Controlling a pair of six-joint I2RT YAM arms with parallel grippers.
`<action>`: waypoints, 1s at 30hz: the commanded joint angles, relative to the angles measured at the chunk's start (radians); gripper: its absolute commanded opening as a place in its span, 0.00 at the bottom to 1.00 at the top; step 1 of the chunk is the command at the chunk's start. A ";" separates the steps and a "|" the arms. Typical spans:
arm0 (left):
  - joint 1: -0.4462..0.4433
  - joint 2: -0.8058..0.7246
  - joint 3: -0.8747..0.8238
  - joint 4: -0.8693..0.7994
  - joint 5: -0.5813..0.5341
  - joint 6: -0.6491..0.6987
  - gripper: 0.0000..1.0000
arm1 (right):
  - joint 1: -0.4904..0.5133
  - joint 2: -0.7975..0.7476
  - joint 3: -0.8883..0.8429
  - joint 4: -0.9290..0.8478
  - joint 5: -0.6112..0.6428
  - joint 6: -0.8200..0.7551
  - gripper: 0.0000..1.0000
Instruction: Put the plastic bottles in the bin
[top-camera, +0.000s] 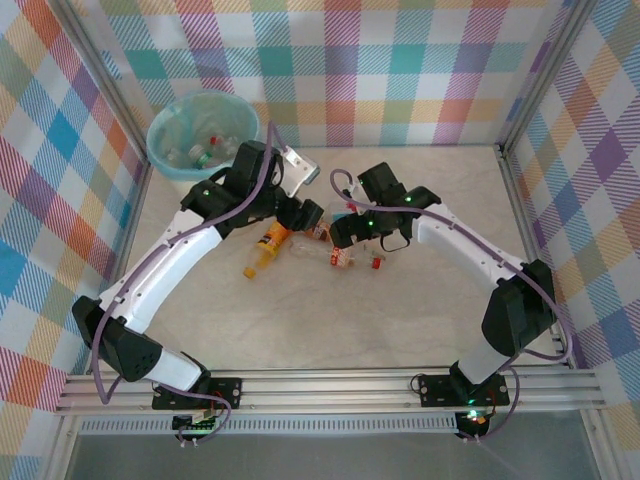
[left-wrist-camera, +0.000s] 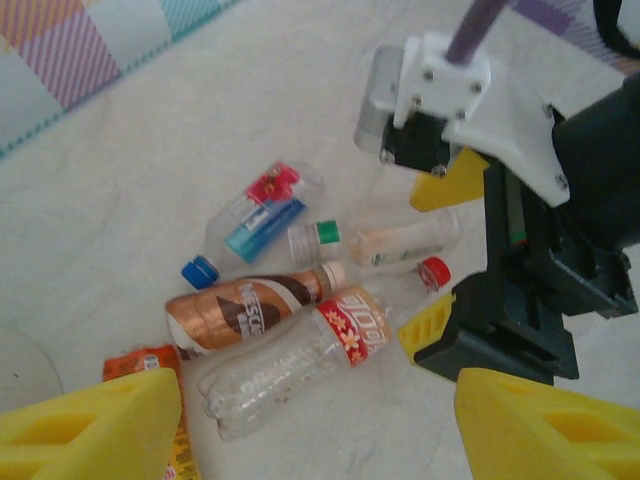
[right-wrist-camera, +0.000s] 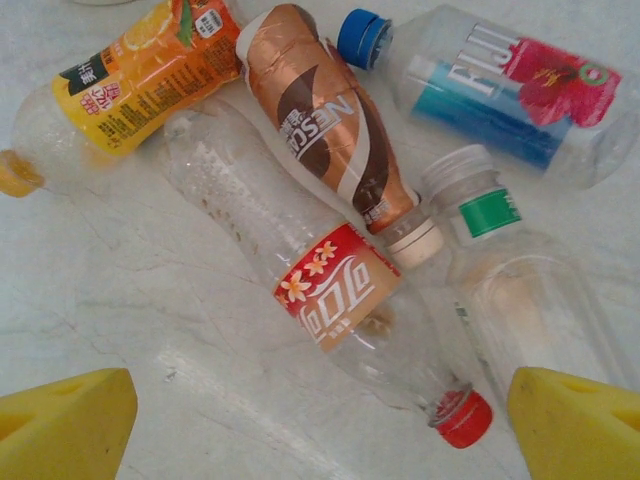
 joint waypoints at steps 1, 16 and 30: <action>-0.011 -0.046 -0.054 0.056 0.025 0.000 0.73 | -0.002 0.015 -0.035 0.029 -0.074 0.087 0.94; -0.006 -0.125 -0.174 0.180 -0.202 -0.029 0.73 | -0.002 0.127 -0.079 0.128 -0.109 -0.068 0.92; 0.134 -0.170 -0.208 0.232 -0.414 -0.216 0.74 | 0.013 0.246 -0.088 0.134 -0.103 -0.168 0.93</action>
